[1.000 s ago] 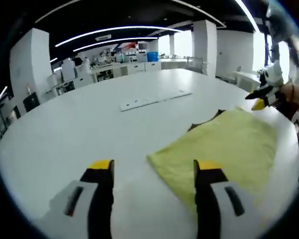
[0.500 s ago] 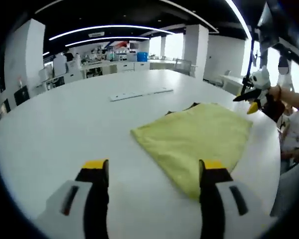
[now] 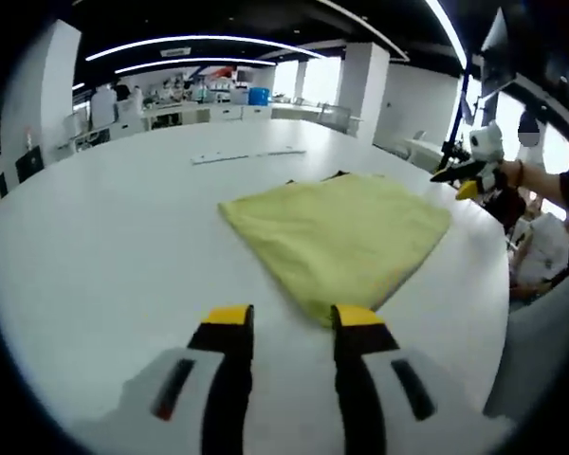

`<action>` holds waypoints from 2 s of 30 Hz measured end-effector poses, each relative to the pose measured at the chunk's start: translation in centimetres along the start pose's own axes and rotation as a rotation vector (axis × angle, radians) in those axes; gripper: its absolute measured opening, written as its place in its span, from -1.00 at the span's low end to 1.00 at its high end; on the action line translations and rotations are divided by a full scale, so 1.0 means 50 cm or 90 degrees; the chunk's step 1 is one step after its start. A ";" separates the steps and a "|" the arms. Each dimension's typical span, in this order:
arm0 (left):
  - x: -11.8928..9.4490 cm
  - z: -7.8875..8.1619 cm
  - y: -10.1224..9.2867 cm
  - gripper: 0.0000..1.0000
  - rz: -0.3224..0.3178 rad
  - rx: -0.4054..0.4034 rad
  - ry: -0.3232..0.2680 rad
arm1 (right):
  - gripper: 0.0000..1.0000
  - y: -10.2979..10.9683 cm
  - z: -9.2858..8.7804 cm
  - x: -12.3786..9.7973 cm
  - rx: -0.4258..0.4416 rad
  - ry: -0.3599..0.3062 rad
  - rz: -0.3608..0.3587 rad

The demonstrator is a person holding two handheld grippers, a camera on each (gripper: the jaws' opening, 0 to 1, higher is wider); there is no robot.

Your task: Fold the garment on the visible template until the final outline fits inside the template.

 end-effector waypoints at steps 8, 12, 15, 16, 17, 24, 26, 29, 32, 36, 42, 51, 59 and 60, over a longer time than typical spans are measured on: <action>-0.004 -0.005 -0.016 -0.74 -0.008 -0.050 -0.005 | 0.59 0.020 -0.036 -0.019 0.006 0.019 0.009; 0.002 -0.017 -0.012 -0.81 -0.007 -0.066 0.001 | 0.50 0.030 -0.045 -0.022 0.006 0.014 0.015; 0.006 -0.014 -0.020 -0.84 -0.006 -0.086 -0.006 | 0.48 0.034 -0.058 -0.022 0.004 0.023 0.020; 0.008 -0.016 -0.021 -0.85 -0.006 -0.091 -0.005 | 0.47 0.036 -0.061 -0.024 0.002 0.024 0.021; 0.012 -0.021 -0.021 -0.86 -0.005 -0.099 -0.004 | 0.44 0.037 -0.065 -0.026 0.000 0.026 0.021; 0.017 -0.025 -0.029 -0.94 -0.001 -0.132 -0.003 | 0.20 0.032 -0.093 -0.033 0.012 0.042 0.014; 0.012 -0.023 -0.031 -0.95 0.002 -0.125 -0.003 | 0.14 0.032 -0.102 -0.036 0.017 0.048 0.008; 0.008 -0.023 -0.023 -0.88 0.015 -0.115 -0.005 | 0.13 0.034 -0.107 -0.040 0.021 0.050 0.006; 0.011 -0.022 -0.023 -0.77 0.023 -0.097 -0.009 | 0.11 0.033 -0.112 -0.038 0.020 0.052 0.005; 0.019 -0.024 -0.015 -0.71 0.032 -0.093 -0.006 | 0.08 0.036 -0.108 -0.038 0.023 0.044 0.004; 0.032 -0.019 -0.015 -0.78 0.022 -0.130 -0.021 | 0.08 0.032 -0.107 -0.036 0.023 0.042 0.005; 0.037 -0.022 -0.022 -0.96 0.019 -0.141 -0.017 | -0.24 0.027 -0.117 -0.040 0.033 0.044 0.002; 0.028 -0.024 -0.022 -1.00 0.012 -0.116 -0.004 | -0.61 0.013 -0.120 -0.037 0.048 0.027 0.004; 0.027 -0.024 -0.022 -1.00 0.011 -0.115 -0.003 | -0.62 0.012 -0.118 -0.034 0.040 0.024 0.006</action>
Point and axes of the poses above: the point that each gripper's makers call its tool centre point, and the gripper's own axes: x roughly forward along the fingers, y roughly to its left, z roughly out of its top, the point moved 1 cm from there along -x, roughly backward along the fingers, and after that the axes turned 8 degrees about -y, right-handed, at the moved point
